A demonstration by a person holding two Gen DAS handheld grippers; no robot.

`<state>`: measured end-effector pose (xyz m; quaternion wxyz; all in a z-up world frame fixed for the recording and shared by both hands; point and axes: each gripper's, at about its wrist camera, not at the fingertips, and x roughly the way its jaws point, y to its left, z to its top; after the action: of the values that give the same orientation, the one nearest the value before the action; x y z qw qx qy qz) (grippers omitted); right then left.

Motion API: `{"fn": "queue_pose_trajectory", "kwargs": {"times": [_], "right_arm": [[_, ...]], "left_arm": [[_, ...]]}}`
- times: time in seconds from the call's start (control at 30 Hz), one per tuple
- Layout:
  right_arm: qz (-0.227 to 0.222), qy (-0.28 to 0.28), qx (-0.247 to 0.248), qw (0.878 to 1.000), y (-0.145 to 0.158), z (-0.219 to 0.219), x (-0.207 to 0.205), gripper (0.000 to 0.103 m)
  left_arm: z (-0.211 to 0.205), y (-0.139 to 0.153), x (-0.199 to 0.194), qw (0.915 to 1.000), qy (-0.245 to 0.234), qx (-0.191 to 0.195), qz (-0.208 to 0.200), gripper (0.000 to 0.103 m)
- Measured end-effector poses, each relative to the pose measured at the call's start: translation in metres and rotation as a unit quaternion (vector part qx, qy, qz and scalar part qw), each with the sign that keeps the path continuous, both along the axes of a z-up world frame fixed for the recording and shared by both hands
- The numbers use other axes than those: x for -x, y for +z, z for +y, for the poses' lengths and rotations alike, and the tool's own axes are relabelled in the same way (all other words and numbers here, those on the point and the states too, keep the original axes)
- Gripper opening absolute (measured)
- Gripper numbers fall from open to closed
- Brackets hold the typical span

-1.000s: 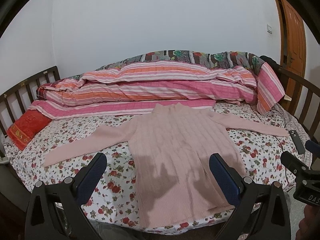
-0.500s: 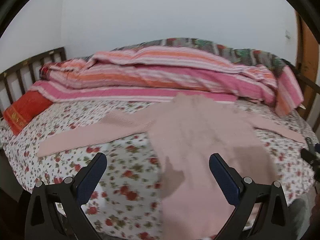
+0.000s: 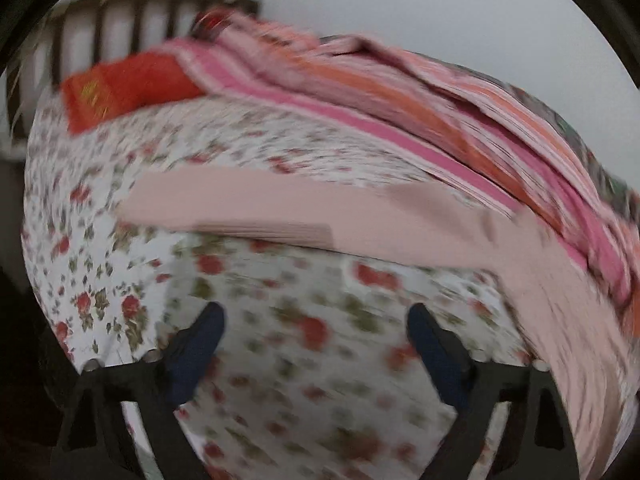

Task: Fold small clothes
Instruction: 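Grasp the sweater sleeve cuff with the left gripper and lift it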

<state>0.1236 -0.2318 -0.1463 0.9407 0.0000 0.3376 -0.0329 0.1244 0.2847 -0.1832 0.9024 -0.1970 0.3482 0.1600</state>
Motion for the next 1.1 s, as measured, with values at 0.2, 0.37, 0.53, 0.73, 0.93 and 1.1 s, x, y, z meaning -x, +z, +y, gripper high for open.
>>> {"fn": "queue_pose_trajectory", "kwargs": {"times": [0.2, 0.37, 0.53, 0.73, 0.93, 1.1], "right_arm": [[0.018, -0.009, -0.012, 1.000, -0.017, 0.002, -0.031, 0.098], [0.021, -0.024, -0.028, 0.999, -0.022, -0.001, -0.058, 0.098], [0.017, -0.011, -0.030, 0.999, -0.013, 0.000, -0.082, 0.098], [-0.006, 0.013, -0.036, 0.999, 0.014, -0.005, -0.105, 0.098], [-0.026, -0.003, -0.068, 0.997, 0.018, -0.042, -0.098, 0.098], [-0.025, -0.042, -0.081, 0.996, 0.007, -0.078, -0.094, 0.098]], "left_arm": [[0.070, -0.023, -0.017, 0.9966, 0.060, 0.054, -0.015, 0.078], [0.106, -0.027, -0.030, 0.9906, 0.098, 0.084, -0.045, 0.077], [0.115, -0.018, -0.050, 0.9887, 0.148, 0.023, -0.014, 0.007], [0.069, 0.031, -0.076, 0.9919, 0.112, -0.048, -0.037, 0.007], [-0.032, 0.079, -0.126, 0.9959, 0.004, -0.071, -0.055, 0.007], [-0.155, 0.103, -0.173, 0.9887, -0.102, -0.079, -0.077, 0.007]]}}
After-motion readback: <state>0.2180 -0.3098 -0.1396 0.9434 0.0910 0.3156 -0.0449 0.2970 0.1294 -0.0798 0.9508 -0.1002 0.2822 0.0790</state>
